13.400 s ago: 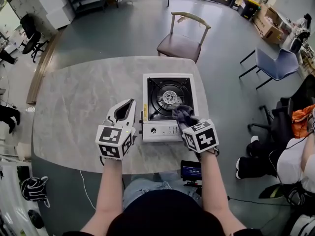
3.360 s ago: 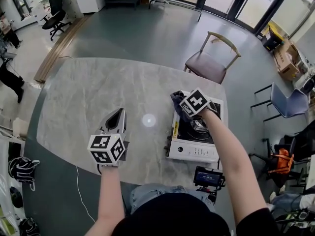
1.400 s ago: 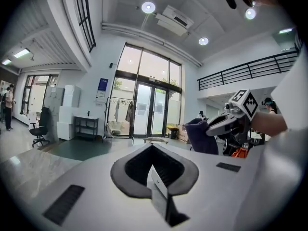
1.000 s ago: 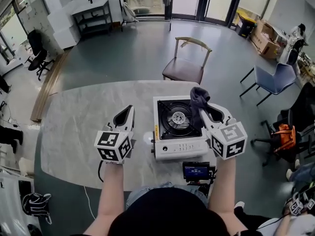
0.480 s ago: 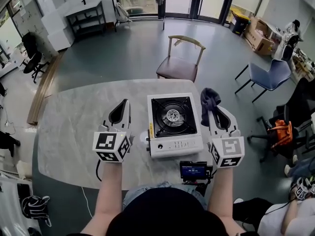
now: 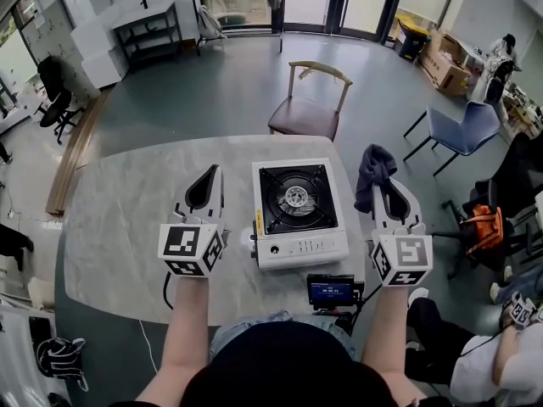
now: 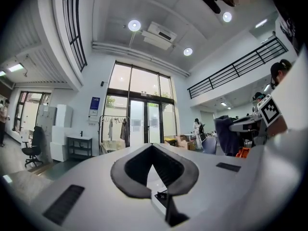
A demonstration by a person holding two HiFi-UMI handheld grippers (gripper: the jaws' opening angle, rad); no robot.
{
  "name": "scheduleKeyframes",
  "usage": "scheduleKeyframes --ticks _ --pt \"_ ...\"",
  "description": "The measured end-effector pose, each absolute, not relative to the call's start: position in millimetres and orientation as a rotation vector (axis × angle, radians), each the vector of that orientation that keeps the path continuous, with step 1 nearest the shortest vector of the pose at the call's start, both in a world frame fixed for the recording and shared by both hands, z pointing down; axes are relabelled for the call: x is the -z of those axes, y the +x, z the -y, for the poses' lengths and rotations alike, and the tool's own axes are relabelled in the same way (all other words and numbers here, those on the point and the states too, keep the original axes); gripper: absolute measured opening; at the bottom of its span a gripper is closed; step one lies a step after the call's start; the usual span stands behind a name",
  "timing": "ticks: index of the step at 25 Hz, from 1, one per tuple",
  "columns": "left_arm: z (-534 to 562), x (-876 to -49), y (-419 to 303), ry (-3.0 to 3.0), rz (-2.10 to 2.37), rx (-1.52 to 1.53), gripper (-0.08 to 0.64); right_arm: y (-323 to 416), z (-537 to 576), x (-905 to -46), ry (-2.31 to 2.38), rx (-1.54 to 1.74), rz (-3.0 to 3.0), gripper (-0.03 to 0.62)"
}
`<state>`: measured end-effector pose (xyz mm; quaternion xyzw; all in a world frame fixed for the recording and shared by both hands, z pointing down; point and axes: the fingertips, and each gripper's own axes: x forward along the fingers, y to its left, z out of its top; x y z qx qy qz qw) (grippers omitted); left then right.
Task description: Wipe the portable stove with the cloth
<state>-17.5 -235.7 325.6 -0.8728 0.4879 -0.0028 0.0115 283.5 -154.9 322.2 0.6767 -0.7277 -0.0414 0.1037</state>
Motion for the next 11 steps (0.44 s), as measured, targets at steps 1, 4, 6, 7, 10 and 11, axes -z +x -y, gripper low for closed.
scheduleKeyframes --ticks 1,4,6,7,10,11 --pt "235.6 -325.3 -17.3 -2.720 -1.522 0.010 -0.002 286.1 154.2 -320.3 2.003 0.127 2.144 0.066" --pt "233.6 -324.8 -16.3 -2.722 -1.518 0.011 -0.002 287.9 150.2 -317.4 1.997 0.142 2.139 0.067" --pt "231.5 -323.0 -14.9 -2.727 -1.510 0.001 -0.002 285.6 147.5 -316.9 1.979 0.161 2.131 0.067" --pt "230.6 -321.6 -14.0 -2.728 -1.504 -0.003 -0.002 284.5 146.7 -316.6 1.971 0.170 2.127 0.066" --pt "227.8 -318.8 -11.8 -2.732 -1.489 -0.002 -0.002 282.1 144.9 -316.5 1.955 0.181 2.119 0.066" --pt "226.8 -318.4 -11.2 -2.734 -1.485 0.001 -0.002 281.4 144.3 -316.6 1.951 0.182 2.118 0.067"
